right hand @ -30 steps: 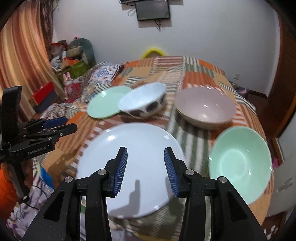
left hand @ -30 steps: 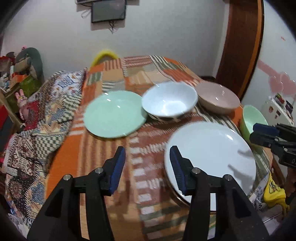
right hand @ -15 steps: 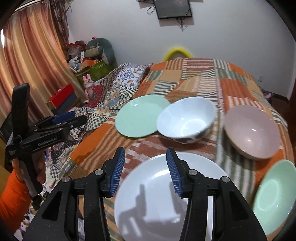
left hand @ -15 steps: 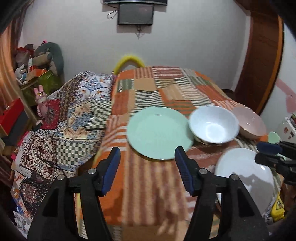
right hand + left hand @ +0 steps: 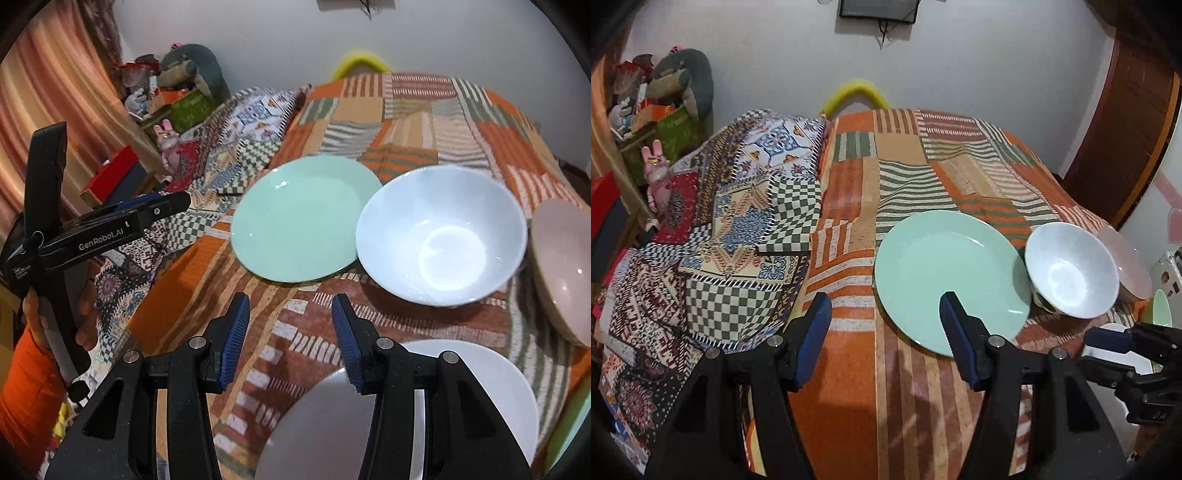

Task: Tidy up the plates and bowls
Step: 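Move the left tool to the mint green plate and grasp its rim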

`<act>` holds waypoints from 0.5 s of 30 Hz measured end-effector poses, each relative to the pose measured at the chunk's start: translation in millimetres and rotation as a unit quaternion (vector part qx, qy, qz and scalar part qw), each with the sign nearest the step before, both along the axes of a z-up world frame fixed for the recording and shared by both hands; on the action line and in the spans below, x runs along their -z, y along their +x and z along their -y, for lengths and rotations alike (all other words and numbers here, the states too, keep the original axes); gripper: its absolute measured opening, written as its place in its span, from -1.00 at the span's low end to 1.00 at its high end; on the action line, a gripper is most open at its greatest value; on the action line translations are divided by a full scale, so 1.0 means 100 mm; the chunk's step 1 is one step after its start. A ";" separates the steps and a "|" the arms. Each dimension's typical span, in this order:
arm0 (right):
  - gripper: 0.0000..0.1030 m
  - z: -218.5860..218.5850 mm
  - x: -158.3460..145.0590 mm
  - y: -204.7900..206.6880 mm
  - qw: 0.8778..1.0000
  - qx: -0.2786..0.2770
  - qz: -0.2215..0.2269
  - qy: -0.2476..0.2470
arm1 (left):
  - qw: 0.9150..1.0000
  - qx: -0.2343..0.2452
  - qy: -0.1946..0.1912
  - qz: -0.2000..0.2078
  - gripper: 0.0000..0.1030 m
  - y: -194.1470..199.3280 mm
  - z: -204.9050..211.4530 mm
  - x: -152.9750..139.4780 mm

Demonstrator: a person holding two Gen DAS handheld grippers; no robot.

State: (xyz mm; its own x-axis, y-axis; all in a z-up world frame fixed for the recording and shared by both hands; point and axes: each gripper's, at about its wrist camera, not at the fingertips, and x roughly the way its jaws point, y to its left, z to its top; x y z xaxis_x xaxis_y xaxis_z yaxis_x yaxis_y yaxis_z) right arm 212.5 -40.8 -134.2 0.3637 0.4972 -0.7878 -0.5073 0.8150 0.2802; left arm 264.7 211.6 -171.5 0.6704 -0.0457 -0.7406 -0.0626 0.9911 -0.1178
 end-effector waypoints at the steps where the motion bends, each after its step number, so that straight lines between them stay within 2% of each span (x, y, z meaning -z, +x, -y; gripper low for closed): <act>1: -0.18 -0.02 0.03 0.04 1.000 0.006 -0.006 -0.004 | 1.000 0.001 -0.002 -0.001 0.13 0.05 -0.01 0.02; 2: -0.24 -0.04 0.06 0.07 1.000 0.009 -0.012 -0.006 | 1.000 0.006 -0.007 -0.003 0.10 0.10 -0.03 0.06; 4: -0.31 -0.08 0.10 0.12 1.000 0.011 -0.025 -0.010 | 1.000 0.015 -0.015 -0.009 -0.15 0.20 -0.05 0.13; 7: -0.41 -0.14 0.17 0.21 0.999 0.018 -0.041 -0.023 | 0.999 0.024 -0.020 -0.019 -0.35 0.36 -0.08 0.27; 12: -0.48 -0.21 0.28 0.32 0.997 0.026 -0.055 -0.047 | 0.998 0.032 -0.040 -0.035 -0.50 0.62 -0.17 0.49; 15: -0.50 -0.23 0.32 0.38 0.996 0.027 -0.061 -0.055 | 0.997 0.039 -0.045 -0.039 -0.51 0.75 -0.20 0.57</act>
